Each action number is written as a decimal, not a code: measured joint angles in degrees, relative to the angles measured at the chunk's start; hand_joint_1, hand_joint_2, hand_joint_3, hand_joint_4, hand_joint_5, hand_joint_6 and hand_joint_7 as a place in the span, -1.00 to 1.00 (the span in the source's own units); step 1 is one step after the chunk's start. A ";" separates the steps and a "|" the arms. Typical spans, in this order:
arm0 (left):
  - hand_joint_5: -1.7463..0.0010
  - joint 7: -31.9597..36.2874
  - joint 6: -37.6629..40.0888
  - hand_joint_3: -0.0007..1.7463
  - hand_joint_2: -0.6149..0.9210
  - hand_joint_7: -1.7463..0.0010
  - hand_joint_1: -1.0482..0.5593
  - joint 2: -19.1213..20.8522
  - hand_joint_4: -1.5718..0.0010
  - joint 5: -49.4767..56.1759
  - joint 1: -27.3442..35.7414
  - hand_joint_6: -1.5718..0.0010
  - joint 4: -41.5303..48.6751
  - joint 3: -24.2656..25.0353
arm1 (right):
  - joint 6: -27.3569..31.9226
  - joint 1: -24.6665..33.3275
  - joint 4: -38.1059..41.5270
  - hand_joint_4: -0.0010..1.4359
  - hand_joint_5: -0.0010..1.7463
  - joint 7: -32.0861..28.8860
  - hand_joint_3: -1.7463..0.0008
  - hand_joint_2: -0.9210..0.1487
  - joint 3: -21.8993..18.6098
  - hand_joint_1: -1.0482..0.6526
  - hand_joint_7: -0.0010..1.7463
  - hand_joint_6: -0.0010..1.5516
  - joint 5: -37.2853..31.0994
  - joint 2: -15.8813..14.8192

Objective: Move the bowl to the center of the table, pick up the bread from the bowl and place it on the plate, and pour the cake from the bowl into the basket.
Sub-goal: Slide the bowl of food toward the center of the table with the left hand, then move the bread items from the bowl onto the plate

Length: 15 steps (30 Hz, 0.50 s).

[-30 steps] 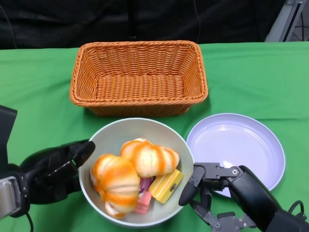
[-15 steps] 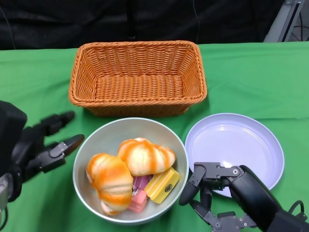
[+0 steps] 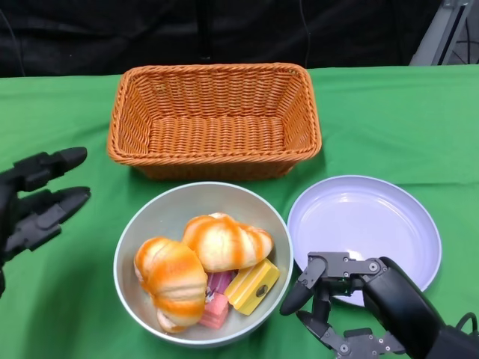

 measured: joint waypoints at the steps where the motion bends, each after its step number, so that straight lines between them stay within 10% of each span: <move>1: 0.39 -1.28 -2.43 -0.65 1.00 0.77 0.18 -0.29 -0.29 -1.45 -0.65 -0.39 2.11 0.58 | -1.05 -0.03 0.12 0.04 0.50 -0.08 0.27 -0.45 -0.26 0.10 -0.07 0.02 -0.38 -0.32; 5: -0.11 -6.58 -8.91 -0.57 1.00 0.75 0.23 -1.54 -0.19 -5.54 -2.54 -0.53 8.35 2.28 | -5.64 -1.17 0.68 0.00 0.29 -0.34 0.83 -0.86 -2.36 -0.03 -0.35 0.01 -1.63 -2.40; 15: -0.57 -8.53 -15.08 -0.54 1.00 0.07 0.24 -2.57 -0.02 -5.64 -4.65 -0.21 14.77 2.26 | -8.53 -1.02 -5.88 -0.44 -0.38 -0.35 1.00 -0.98 -6.32 -0.47 -0.90 -0.40 -5.66 -6.77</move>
